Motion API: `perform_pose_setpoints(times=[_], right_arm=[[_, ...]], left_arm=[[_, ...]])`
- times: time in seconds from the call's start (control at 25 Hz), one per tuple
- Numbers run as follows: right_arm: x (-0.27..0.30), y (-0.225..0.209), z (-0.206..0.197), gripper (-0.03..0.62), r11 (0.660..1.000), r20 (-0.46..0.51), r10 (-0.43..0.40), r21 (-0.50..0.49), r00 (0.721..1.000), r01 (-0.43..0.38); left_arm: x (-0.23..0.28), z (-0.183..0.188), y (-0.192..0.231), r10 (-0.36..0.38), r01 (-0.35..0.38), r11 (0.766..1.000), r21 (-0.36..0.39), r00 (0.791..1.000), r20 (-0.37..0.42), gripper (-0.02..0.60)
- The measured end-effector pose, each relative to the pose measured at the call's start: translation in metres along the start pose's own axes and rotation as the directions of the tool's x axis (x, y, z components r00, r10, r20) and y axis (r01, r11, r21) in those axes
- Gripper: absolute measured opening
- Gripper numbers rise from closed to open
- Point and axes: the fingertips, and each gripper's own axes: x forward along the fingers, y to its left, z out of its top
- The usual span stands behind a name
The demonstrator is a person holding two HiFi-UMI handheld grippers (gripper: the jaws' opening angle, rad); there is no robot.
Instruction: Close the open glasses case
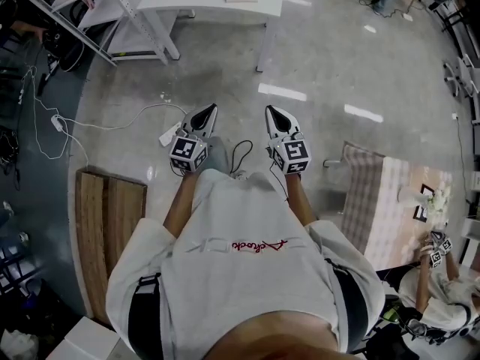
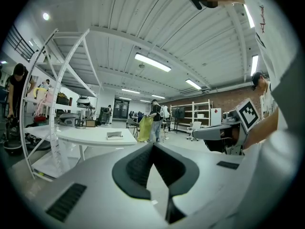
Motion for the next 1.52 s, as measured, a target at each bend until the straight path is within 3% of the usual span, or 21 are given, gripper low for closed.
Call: perform_pose_setpoints(times=[0.36,0.92,1.52], right_arm=[[0.011,-0.006,-0.003,-0.003,1.000,-0.005,0.020,-0.004,1.000,-0.020],[0.027,-0.028,0.000,-0.003,1.000,0.022,0.009,-0.016,1.000,-0.008],[0.090,-0.043,-0.007,-0.003,0.999,-0.021,0.031,-0.011,0.999,-0.031]], left_arm=[[0.008,0.000,0.007,0.004,-0.004,1.000,-0.023,1.000,-0.008,0.023],[0.045,0.005,0.016,-0.018,0.017,1.000,0.025,1.000,0.017,0.023],[0.086,-0.003,0.065,-0.008,0.008,1.000,-0.015,1.000,-0.004,0.023]])
